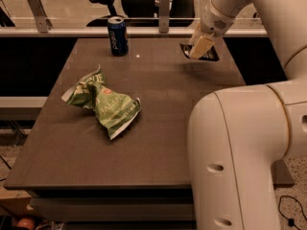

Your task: Move rxbar chocolate near green jalapeno chip bag

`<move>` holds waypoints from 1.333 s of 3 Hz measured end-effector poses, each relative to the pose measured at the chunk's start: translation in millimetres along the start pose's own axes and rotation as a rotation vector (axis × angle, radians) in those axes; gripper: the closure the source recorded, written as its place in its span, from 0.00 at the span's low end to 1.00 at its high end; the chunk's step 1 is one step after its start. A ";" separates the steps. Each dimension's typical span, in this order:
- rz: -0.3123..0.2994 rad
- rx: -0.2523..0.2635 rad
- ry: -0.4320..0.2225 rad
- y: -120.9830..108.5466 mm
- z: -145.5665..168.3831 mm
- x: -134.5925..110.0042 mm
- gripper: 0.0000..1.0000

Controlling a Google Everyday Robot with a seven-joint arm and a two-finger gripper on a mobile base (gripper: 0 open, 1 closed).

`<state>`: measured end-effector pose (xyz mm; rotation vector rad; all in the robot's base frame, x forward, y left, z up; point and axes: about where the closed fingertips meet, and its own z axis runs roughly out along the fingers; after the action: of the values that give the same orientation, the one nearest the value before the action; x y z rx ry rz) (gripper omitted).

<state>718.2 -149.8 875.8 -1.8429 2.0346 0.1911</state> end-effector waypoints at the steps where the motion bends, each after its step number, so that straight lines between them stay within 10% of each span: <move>1: -0.021 0.015 0.001 11.2 -13.7 -18.1 1.00; 4: -0.068 0.113 -0.133 86.9 -31.6 -70.2 1.00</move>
Offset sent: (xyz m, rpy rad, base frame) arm -0.0891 0.0562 0.0396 0.0338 -0.0609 0.0046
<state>631.4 -84.8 917.2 -1.7780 1.8525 0.1711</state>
